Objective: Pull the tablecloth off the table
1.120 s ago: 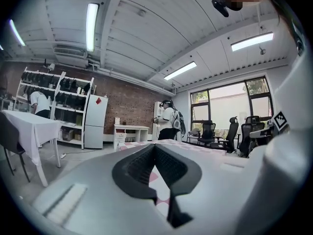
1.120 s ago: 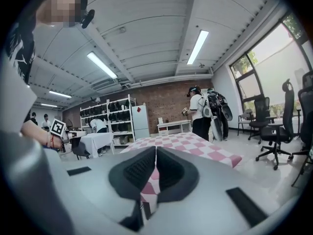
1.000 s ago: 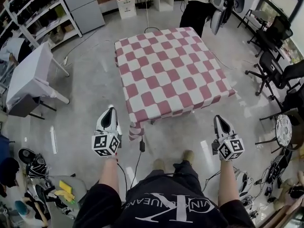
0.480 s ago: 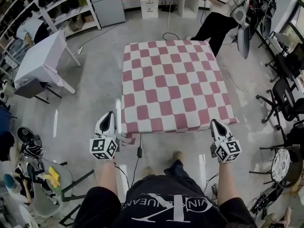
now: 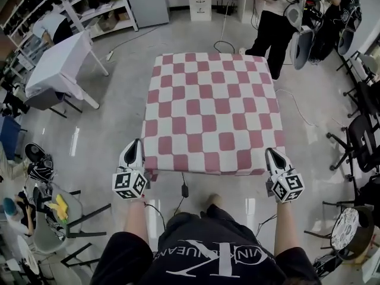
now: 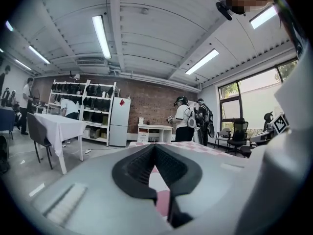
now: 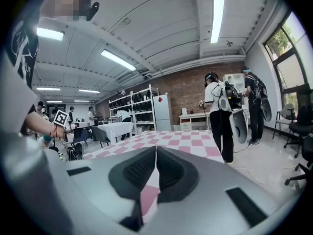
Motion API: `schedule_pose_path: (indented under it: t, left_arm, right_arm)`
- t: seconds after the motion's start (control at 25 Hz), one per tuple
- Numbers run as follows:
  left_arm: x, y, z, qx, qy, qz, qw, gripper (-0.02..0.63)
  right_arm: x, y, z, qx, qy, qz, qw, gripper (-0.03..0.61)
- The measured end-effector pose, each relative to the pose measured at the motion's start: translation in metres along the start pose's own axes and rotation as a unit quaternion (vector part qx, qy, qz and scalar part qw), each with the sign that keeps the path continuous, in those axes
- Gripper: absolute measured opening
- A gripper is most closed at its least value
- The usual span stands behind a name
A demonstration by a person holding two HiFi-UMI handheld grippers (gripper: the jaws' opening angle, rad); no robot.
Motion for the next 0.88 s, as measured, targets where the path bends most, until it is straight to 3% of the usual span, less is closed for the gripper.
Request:
schedule_pose_path:
  t: [0.4, 0.88]
  left_arm:
    - [-0.001, -0.031, 0.009, -0.018, 0.022, -0.01, 0.9996, 0.011]
    - [-0.066, -0.03, 0.011, -0.052, 0.041, 0.014, 0.9977, 0.011]
  right_arm:
    - [-0.009, -0.036, 0.005, -0.002, 0.013, -0.042, 0.999, 0.012]
    - [-0.056, -0.081, -0.001, 0.013, 0.069, -0.063, 0.996, 0.012]
Point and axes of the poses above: the fingertips, and each gripper's own axes: x backward along the fingers, y to its left, z out of its underside, the point moved 8 cm from there along x, backward along the fingers, and after that the axes turned 14 degrees about -z, right-handed, at the moved point
